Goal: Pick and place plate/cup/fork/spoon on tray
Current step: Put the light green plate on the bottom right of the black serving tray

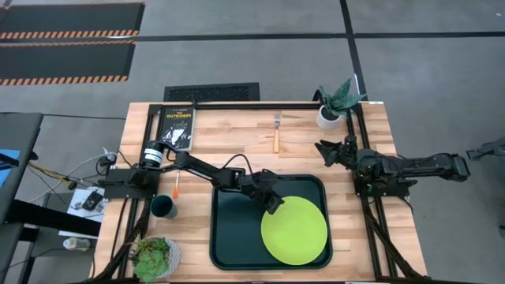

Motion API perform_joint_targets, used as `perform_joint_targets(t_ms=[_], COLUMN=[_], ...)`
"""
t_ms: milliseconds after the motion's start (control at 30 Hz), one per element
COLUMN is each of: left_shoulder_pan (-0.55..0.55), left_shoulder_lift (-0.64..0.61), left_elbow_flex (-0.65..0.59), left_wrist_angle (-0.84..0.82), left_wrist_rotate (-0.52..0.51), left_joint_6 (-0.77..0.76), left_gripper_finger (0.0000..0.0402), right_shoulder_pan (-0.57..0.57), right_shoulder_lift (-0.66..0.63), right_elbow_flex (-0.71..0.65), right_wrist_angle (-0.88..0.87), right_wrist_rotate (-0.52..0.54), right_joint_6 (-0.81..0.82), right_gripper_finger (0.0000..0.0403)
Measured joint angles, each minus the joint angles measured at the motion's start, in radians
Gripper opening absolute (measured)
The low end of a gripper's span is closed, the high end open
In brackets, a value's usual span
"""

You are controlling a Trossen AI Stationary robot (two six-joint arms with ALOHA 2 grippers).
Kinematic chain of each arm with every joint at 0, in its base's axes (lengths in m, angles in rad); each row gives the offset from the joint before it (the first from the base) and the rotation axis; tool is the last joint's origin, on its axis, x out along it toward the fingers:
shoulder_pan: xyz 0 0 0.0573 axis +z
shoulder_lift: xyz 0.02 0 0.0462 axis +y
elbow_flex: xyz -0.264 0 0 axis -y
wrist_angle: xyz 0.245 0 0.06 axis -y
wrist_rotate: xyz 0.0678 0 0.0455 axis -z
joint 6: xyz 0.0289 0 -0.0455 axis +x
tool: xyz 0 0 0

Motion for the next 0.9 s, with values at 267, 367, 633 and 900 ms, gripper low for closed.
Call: perform_joint_targets(t_ms=[267, 367, 633, 900], left_shoulder_pan=[0.0, 0.0, -0.018, -0.019], left_shoulder_lift=[0.0, 0.0, 0.0, 0.0], left_elbow_flex=[0.001, 0.001, 0.001, 0.0], left_wrist_angle=[0.019, 0.028, 0.011, -0.021], left_wrist_rotate=[0.0, 0.004, -0.043, -0.092], left_joint_6=[0.012, 0.011, 0.037, 0.053], left_gripper_finger=[0.0122, 0.0122, 0.0121, 0.0081], right_shoulder_pan=[0.0, 0.0, 0.0, 0.0], right_shoulder_lift=[0.0, 0.0, 0.0, 0.0], right_elbow_flex=[0.0, 0.0, 0.0, 0.0], right_wrist_angle=[0.0, 0.0, 0.0, 0.0], right_wrist_rotate=[0.0, 0.0, 0.0, 0.0], right_joint_6=[0.0, 0.0, 0.0, 0.0], right_gripper_finger=[0.0276, 0.0276, 0.0276, 0.0276])
